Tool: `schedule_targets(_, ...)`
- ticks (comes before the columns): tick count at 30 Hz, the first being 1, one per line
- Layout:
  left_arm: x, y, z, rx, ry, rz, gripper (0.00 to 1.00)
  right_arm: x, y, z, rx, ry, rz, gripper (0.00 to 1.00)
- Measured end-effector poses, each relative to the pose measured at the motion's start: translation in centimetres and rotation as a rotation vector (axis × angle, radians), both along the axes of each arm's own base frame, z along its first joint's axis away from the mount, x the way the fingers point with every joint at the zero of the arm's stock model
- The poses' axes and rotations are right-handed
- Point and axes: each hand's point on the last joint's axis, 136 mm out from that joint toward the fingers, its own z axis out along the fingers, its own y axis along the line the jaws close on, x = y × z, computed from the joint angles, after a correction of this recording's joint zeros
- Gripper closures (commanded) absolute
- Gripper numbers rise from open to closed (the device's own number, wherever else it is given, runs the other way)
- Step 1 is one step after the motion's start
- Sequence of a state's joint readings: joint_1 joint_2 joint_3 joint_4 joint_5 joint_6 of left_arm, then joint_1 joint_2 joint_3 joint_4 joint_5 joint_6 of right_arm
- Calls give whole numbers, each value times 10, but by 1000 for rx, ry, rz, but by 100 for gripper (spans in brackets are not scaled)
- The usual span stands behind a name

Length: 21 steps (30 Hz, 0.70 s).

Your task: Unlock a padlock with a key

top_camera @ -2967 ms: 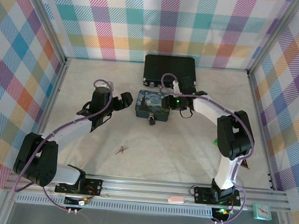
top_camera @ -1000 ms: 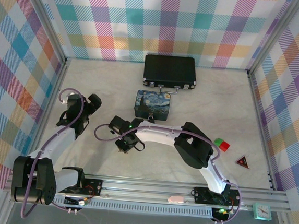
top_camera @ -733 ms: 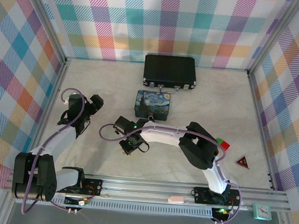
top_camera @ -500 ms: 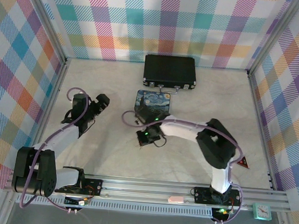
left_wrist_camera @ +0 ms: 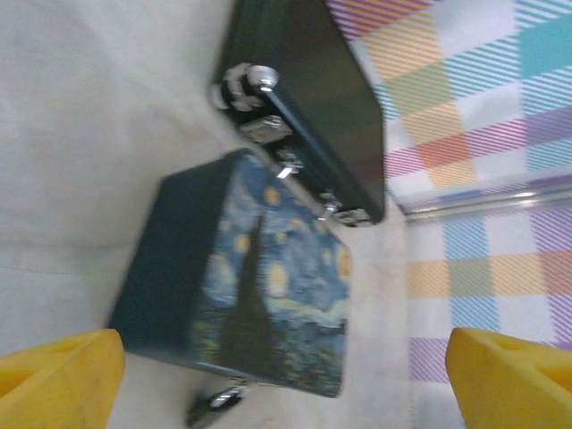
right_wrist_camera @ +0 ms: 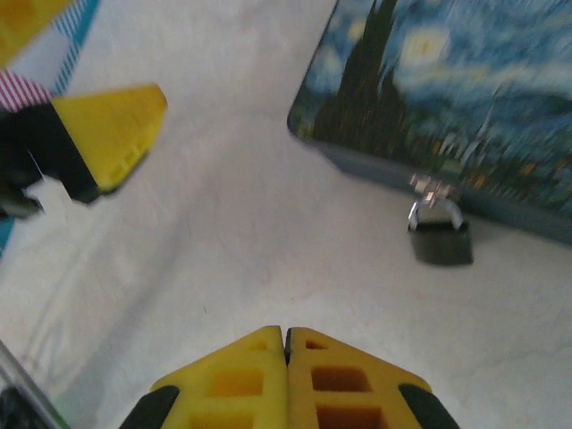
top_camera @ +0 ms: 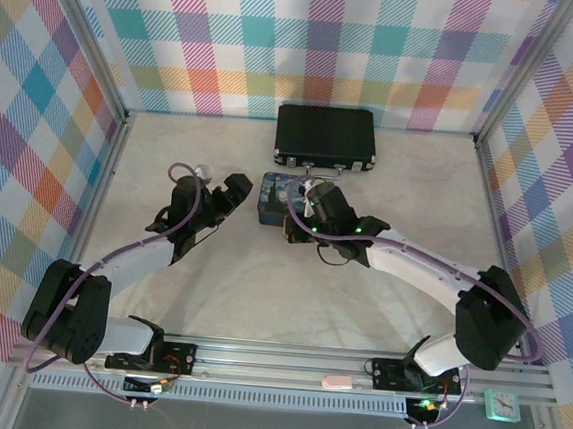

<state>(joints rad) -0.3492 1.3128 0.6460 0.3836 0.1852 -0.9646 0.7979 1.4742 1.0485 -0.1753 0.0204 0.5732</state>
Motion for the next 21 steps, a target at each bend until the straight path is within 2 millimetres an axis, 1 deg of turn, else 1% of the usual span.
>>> schedule_targets(2, 1, -12, 9, -50, -19, -17, 11, 11, -4, 11, 24, -43, -38, 100)
schedule_targets(5, 1, -26, 16, -109, -34, -37, 13, 24, -8, 19, 47, -77, -84, 100)
schedule_targets(10, -1, -50, 21, -177, -34, -86, 13, 38, -12, 30, 94, -104, -123, 100)
schedule_targets(13, -1, -56, 24, -191, -38, -101, 12, 38, -14, 28, 99, -88, -127, 100)
schedule_targets(15, -1, -56, 23, -182, -40, -104, 10, 34, -15, 20, 89, -62, -118, 100)
schedule_targets(16, -1, -56, 22, -172, -37, -103, 10, 30, -17, 12, 77, -41, -114, 100)
schedule_targets(18, -1, -56, 20, -150, -28, -106, 10, 18, -24, -11, 38, 18, -103, 100)
schedule_targets(21, 1, -55, 18, -117, -21, -105, 9, -7, -36, -55, -25, 139, -84, 100)
